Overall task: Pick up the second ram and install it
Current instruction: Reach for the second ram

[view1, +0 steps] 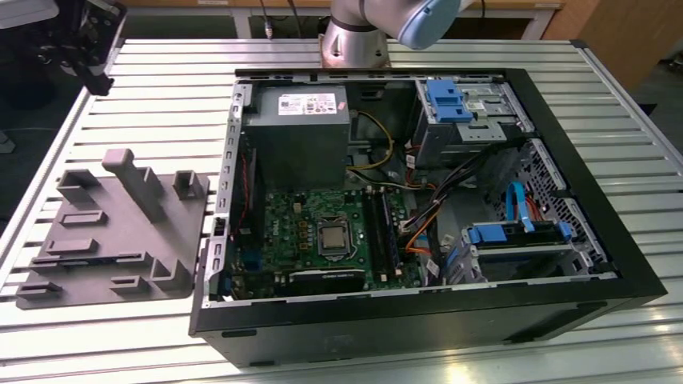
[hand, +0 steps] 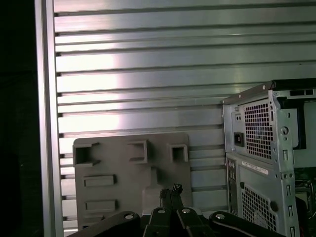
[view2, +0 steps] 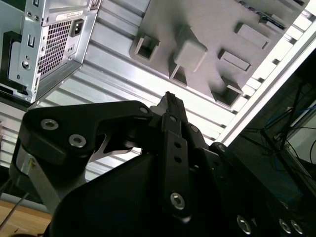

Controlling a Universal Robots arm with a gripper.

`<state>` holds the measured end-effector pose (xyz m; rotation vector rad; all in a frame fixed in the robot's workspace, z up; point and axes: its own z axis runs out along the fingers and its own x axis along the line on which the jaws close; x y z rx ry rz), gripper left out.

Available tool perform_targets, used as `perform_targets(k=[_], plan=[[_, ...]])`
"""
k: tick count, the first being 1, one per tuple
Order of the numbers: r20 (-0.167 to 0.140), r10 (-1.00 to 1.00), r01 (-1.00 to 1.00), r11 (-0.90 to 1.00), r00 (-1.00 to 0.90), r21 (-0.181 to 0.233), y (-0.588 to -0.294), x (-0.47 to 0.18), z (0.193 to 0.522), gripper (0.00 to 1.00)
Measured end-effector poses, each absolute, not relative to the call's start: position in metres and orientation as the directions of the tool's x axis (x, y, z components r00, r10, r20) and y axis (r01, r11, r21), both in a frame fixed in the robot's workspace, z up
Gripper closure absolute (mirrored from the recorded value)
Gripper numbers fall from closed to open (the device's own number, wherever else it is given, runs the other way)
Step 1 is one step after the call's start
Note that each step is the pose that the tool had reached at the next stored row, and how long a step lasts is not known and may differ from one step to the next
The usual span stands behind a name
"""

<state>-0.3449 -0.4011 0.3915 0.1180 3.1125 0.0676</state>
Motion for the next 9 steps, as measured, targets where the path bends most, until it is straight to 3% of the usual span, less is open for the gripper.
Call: perform_targets(k=[9], plan=[[-0.024,0.076,0.075,0.996,-0.997,0.044,-0.4011,-0.3489,0.3913,0.89]])
